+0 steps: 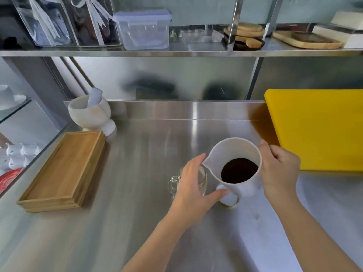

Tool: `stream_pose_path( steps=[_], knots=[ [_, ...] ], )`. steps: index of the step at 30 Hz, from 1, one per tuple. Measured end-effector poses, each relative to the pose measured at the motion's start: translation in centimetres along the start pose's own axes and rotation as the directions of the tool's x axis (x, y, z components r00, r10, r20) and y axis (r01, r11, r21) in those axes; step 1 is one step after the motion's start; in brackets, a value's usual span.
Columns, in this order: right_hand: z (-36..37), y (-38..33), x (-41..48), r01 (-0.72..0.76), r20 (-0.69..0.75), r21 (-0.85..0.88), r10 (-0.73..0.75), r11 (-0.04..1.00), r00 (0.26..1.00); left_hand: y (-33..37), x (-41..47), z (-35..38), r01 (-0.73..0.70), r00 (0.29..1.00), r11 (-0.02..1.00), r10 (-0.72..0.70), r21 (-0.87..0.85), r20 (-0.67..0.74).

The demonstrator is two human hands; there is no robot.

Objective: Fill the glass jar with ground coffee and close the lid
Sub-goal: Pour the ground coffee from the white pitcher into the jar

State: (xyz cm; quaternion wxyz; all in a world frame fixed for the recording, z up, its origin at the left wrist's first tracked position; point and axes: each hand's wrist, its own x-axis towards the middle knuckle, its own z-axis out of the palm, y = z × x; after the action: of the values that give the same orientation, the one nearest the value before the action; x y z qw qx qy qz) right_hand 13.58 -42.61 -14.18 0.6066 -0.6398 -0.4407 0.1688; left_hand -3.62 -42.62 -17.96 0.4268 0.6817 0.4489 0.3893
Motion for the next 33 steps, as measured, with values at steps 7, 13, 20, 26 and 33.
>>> stream_pose_path(
  steps=[7,13,20,26,33],
  knots=[
    [1.0,-0.9,1.1,0.098,0.043,-0.129,-0.093,0.987,0.995,-3.2,0.0,-3.5,0.019,0.971,0.983,-0.062,-0.182,-0.23],
    [2.2,-0.4,1.4,0.18,0.103,-0.215,-0.161,0.96,0.982,-7.2,2.1,-3.5,0.253,0.858,0.883,-0.393,-0.396,-0.329],
    [3.4,0.6,2.4,0.556,0.218,-0.365,-0.512,0.747,0.831,-8.6,3.4,-2.4,0.449,0.828,0.816,-0.533,-0.365,-0.174],
    [4.6,0.9,3.4,0.705,0.292,-0.411,-0.65,0.577,0.702,-9.0,3.4,-2.2,0.396,0.866,0.905,-0.425,-0.158,-0.264],
    [5.9,0.2,3.8,0.779,0.338,-0.386,-0.71,0.494,0.618,-8.9,3.5,-2.1,0.369,0.878,0.921,-0.39,-0.126,-0.277]
  ],
)
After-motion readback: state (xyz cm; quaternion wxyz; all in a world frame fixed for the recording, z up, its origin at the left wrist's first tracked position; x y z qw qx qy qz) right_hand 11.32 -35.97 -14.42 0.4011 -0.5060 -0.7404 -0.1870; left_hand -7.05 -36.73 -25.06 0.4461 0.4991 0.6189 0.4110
